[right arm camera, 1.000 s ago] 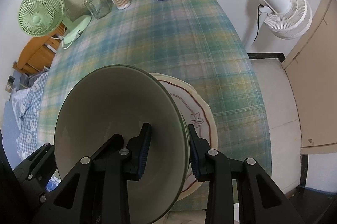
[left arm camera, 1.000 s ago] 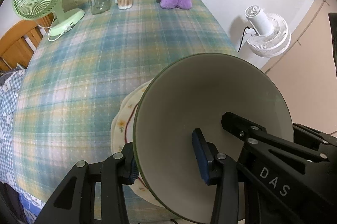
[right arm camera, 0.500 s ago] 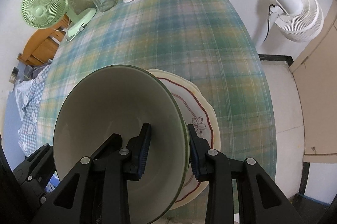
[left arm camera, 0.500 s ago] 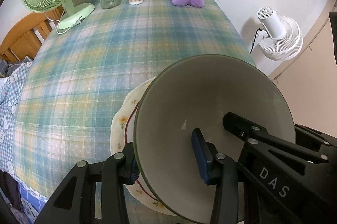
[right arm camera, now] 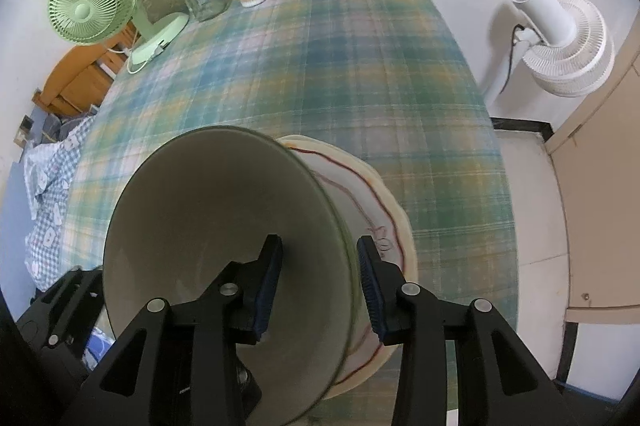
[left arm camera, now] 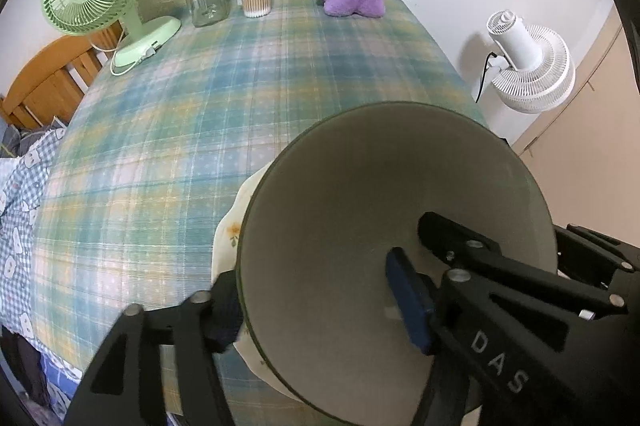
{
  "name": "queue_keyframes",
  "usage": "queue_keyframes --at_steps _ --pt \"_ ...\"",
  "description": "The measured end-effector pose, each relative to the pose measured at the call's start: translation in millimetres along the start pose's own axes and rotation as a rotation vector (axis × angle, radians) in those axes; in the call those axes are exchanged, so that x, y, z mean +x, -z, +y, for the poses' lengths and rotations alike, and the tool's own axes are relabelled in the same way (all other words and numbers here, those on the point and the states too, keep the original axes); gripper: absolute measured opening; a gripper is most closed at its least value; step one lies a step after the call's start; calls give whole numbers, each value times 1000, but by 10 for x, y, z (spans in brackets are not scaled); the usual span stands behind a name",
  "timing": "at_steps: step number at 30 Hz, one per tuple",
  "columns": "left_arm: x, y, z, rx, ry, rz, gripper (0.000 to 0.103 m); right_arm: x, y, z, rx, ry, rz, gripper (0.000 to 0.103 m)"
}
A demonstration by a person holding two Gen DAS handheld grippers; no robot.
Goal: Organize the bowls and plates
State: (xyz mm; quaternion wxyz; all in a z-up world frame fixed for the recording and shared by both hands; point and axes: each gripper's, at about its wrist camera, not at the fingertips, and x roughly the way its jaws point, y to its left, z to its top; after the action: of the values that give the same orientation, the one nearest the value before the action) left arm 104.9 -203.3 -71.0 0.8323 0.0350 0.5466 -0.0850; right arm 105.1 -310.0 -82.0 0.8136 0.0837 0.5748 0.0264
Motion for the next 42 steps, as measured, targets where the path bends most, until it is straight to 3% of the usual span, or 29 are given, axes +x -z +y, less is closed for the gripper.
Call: queue_keyframes --at_steps 7,14,20,29,39,42 --pt "-116 -20 7 6 -6 -21 87 -100 3 -117 41 23 -19 72" --pt "-359 -78 9 40 -30 -86 88 -350 -42 1 -3 39 -77 73" --pt "-574 -116 266 2 -55 -154 88 -601 -94 208 -28 65 -160 73" --pt "-876 -33 964 -41 -66 -237 88 -859 -25 694 -12 94 -256 73" --pt "-1288 145 1796 31 -46 -333 94 -1072 239 1460 63 164 -352 73" --pt "-1379 194 1982 57 -41 -368 97 -1123 337 1661 75 180 -383 78"
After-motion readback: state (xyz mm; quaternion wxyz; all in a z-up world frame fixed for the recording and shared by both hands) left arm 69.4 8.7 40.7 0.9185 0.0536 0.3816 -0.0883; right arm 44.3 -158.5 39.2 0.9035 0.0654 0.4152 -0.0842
